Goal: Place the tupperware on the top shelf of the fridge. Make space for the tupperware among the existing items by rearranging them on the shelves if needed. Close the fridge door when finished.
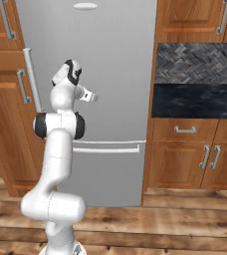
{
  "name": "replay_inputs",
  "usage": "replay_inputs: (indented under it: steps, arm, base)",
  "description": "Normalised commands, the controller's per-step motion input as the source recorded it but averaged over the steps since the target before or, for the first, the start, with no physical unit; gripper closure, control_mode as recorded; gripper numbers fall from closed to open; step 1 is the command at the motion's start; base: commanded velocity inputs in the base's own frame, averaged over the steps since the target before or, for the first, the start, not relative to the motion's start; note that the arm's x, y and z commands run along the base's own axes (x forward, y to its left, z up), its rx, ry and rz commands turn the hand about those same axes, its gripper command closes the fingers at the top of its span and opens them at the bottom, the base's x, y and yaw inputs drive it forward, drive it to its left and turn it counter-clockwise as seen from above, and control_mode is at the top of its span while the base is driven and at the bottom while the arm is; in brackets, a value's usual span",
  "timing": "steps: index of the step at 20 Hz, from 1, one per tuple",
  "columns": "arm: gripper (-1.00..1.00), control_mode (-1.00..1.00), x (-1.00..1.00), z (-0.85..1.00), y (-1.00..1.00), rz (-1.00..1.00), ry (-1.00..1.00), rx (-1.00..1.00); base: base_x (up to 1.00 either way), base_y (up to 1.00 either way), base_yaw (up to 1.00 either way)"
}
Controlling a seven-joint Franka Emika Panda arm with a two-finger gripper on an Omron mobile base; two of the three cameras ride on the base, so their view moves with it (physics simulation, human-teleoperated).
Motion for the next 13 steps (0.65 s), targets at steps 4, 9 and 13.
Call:
replay_inputs:
  steps: [4, 9, 13]
  arm:
    - [-1.0, -1.0, 1.0, 0.35, 0.15, -0.02, 0.19, 0.0]
    - [-1.0, -1.0, 0.85, -0.23, 0.11, -0.14, 0.3, -0.01]
    - [-1.0, -1.0, 0.39, -0.93, 0.35, -0.21, 0.4, -0.16]
  base:
    - [0.0, 0.0, 0.0]
    - [0.0, 0.0, 0.0]
    - [0.0, 0.0, 0.0]
